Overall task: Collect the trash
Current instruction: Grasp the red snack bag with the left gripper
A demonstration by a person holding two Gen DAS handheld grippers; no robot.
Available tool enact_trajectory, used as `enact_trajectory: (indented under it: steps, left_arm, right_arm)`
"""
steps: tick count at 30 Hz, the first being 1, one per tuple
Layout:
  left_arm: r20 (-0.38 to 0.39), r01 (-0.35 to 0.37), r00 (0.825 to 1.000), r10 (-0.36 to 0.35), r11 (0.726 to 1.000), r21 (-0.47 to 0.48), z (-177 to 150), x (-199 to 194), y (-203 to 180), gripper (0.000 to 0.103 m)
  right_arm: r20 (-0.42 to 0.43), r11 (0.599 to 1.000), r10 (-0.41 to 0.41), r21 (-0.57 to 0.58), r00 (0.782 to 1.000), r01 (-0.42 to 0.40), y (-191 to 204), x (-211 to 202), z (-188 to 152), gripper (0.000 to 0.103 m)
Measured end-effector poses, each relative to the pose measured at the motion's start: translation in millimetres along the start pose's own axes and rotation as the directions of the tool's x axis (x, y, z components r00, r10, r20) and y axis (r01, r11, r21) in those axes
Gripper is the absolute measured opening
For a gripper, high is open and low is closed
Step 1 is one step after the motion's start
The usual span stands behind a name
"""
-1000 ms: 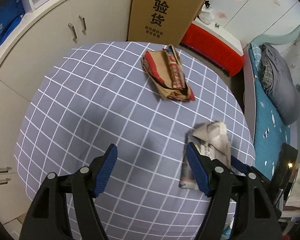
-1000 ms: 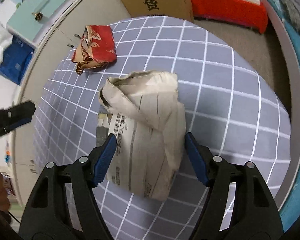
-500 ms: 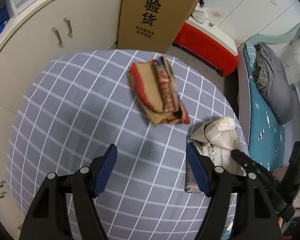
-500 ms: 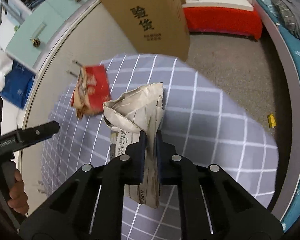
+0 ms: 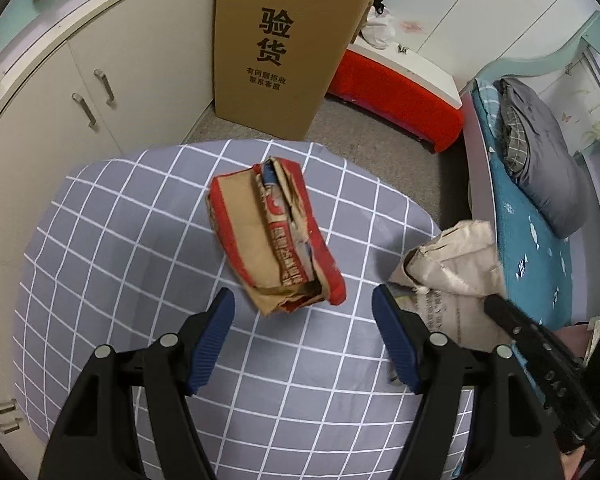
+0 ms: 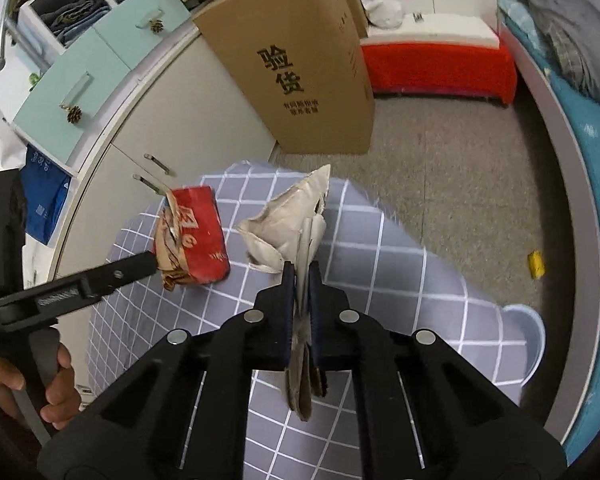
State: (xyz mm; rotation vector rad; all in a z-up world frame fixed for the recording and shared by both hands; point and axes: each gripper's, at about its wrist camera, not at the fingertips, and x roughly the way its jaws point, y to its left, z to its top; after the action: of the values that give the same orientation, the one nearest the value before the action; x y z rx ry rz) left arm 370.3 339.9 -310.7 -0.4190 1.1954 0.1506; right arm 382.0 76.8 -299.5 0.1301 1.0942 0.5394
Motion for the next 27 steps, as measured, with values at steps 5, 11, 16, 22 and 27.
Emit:
enact_trajectory:
  steps: [5, 11, 16, 22, 27]
  left_arm:
    - [-0.006, 0.009, 1.0, -0.009, 1.0, -0.001, 1.8, 2.2, -1.0, 0.07]
    - [-0.006, 0.01, 1.0, -0.01, 1.0, -0.001, 1.7, 2.3, -0.5, 0.07]
    - [-0.002, 0.008, 1.0, -0.008, 1.0, 0.0, 2.5, 3.1, 3.4, 0.07]
    - [0.03, 0.005, 1.0, -0.005, 1.0, 0.004, 6.0, 5.1, 3.8, 0.07]
    - [0.073, 0.005, 0.997, -0.004, 1.0, -0.011, 14.8, 14.5, 2.3, 0.069]
  right_arm:
    - [-0.017, 0.999, 0.002, -0.053, 1.0, -0.003, 14.5, 2.4, 5.9, 0.006]
    - [-0.071, 0.998, 0.013, -0.056, 0.997, -0.017, 21.6, 14.5, 5.1, 0.009]
    - [-0.125, 1.0, 0.015, -0.023, 0.992, -0.018, 18.7, 30.2, 0.9, 0.011]
    - [-0.068, 0.999, 0.031, -0.003, 0.997, -0.032, 16.7, 26.8, -0.1, 0.007]
    - [-0.039, 0.999, 0.032, -0.02, 0.999, -0.033, 19.9, 25.1, 1.3, 0.007]
